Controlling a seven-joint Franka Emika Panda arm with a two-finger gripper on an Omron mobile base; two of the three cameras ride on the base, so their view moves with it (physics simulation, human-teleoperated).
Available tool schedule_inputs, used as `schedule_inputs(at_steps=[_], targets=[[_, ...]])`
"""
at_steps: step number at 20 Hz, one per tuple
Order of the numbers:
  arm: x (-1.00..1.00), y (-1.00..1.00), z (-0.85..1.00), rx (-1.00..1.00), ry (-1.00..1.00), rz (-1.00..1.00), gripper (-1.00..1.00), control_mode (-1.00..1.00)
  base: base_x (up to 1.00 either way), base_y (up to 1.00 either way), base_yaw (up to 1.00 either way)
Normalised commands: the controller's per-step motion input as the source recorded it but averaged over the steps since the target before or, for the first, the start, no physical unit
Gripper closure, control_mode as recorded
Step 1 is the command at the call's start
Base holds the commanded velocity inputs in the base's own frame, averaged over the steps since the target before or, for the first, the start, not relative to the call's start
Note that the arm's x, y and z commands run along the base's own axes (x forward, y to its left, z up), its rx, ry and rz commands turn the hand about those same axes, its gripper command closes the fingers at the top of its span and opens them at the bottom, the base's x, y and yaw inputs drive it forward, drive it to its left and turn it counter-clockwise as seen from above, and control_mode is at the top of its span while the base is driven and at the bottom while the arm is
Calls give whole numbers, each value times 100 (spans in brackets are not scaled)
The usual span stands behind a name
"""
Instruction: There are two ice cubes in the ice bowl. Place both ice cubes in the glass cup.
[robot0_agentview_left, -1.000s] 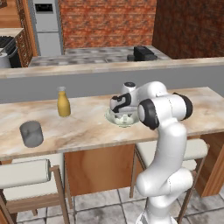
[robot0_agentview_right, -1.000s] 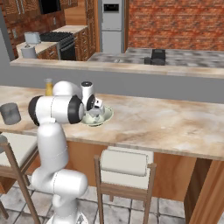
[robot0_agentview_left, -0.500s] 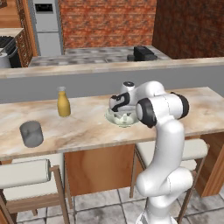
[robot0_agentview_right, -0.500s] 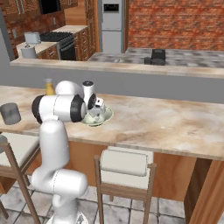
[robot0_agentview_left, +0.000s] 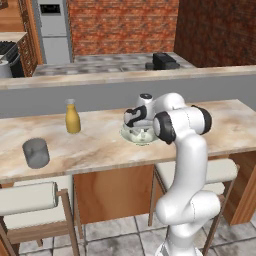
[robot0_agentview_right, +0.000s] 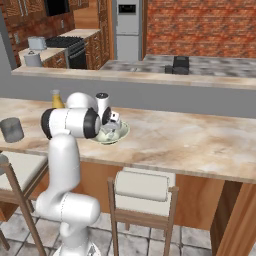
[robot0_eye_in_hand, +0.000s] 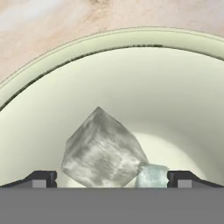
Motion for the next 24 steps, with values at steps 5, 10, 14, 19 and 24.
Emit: schedule_inputs(at_steps=[5, 10, 14, 19, 24], targets=[[16, 0, -11, 0, 0, 0, -100, -100, 0, 0, 0], [10, 0, -10, 0, 0, 0, -100, -100, 0, 0, 0], [0, 0, -12, 0, 0, 0, -100, -100, 0, 0, 0], [0, 0, -10, 0, 0, 0, 100, -100, 0, 0, 0], [0, 0, -2, 0, 1, 0, 100, -100, 0, 0, 0]])
